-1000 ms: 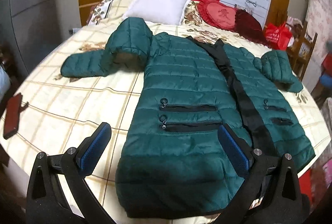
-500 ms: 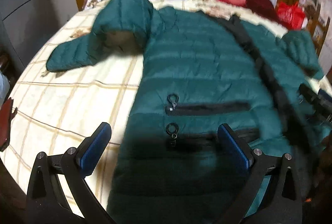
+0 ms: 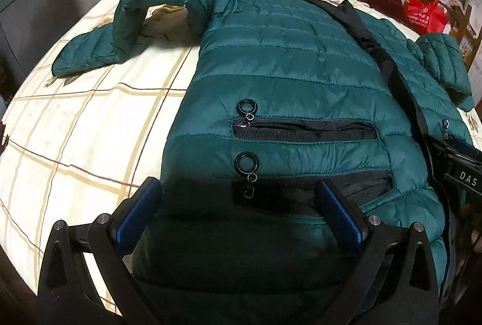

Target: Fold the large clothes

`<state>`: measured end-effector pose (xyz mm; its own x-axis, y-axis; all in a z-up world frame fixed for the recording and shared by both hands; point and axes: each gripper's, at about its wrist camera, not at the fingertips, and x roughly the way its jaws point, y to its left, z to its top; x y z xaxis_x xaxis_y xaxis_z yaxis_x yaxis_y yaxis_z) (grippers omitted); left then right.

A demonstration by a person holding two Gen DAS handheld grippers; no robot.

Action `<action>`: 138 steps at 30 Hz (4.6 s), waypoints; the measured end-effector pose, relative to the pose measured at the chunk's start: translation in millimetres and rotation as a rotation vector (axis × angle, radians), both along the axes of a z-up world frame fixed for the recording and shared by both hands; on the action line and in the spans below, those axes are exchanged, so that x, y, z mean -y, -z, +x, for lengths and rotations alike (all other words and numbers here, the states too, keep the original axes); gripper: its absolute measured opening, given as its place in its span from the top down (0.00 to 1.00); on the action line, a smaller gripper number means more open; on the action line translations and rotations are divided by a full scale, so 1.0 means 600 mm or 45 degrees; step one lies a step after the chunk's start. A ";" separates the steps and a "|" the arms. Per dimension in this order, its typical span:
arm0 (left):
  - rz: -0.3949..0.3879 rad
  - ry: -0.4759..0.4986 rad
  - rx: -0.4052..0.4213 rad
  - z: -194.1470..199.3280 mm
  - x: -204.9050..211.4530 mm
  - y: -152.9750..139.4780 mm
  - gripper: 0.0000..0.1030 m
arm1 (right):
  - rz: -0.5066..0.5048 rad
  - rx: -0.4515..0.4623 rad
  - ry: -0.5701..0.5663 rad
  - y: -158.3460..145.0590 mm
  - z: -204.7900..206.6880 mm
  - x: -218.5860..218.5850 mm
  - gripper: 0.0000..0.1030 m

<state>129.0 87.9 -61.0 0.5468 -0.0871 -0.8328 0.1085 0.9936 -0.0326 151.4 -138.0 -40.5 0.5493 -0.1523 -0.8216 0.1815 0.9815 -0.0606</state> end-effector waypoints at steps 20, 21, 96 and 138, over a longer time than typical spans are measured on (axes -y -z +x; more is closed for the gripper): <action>-0.332 -0.613 0.064 0.236 -0.466 -0.080 0.01 | -0.015 0.017 0.005 0.000 -0.011 -0.013 0.00; -0.323 -0.621 0.036 0.261 -0.476 -0.068 0.01 | -0.023 0.016 0.006 0.000 -0.011 -0.014 0.00; -0.535 0.646 -0.049 0.259 0.366 -0.079 0.36 | 0.063 -0.017 0.244 -0.010 -0.087 0.190 0.00; -0.129 -0.055 0.170 0.346 -0.022 -0.069 0.30 | 0.148 0.047 -0.129 -0.028 0.249 0.148 0.07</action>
